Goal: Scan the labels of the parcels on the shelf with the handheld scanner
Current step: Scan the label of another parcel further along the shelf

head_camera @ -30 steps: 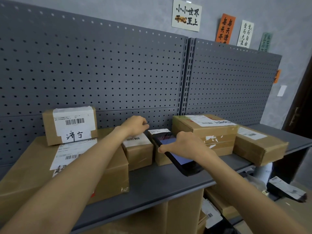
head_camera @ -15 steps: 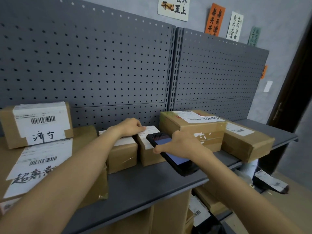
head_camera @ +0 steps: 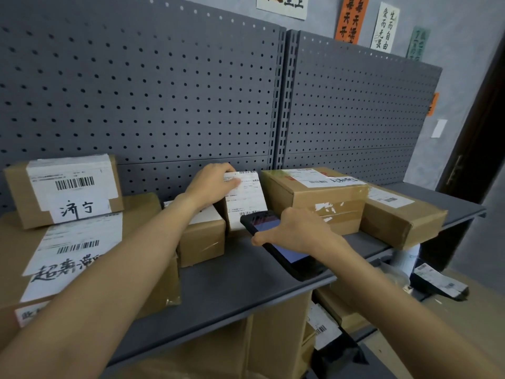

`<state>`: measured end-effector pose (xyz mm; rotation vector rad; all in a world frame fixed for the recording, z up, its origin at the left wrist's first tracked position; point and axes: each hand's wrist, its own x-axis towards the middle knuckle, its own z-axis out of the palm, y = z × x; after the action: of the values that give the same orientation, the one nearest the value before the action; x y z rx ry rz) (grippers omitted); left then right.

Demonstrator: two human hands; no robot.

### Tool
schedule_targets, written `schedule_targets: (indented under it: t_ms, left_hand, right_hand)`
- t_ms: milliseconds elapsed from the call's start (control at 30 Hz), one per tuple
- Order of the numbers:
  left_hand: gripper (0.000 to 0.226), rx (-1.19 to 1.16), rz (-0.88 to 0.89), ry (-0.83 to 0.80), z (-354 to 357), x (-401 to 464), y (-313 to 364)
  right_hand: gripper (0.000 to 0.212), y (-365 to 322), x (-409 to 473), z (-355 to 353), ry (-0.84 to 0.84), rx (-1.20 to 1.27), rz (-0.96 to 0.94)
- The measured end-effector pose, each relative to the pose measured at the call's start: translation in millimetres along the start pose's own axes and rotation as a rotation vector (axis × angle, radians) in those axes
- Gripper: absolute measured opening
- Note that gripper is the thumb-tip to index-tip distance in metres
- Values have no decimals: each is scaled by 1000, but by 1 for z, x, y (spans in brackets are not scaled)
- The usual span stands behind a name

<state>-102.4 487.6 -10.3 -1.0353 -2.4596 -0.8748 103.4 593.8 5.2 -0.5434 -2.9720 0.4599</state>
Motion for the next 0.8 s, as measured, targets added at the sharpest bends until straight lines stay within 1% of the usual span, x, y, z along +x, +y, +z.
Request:
schedule_targets:
  t_ms: [133, 267, 800]
  left_hand:
    - [31, 53, 38, 45, -1, -2, 1]
    - [31, 63, 34, 74, -3, -4, 1]
    - [33, 92, 21, 79, -2, -7, 4]
  right_hand:
    - [59, 4, -8, 4, 48, -40, 19]
    - [57, 8, -14, 8, 54, -85, 32]
    - [55, 16, -19, 14, 61, -111, 4]
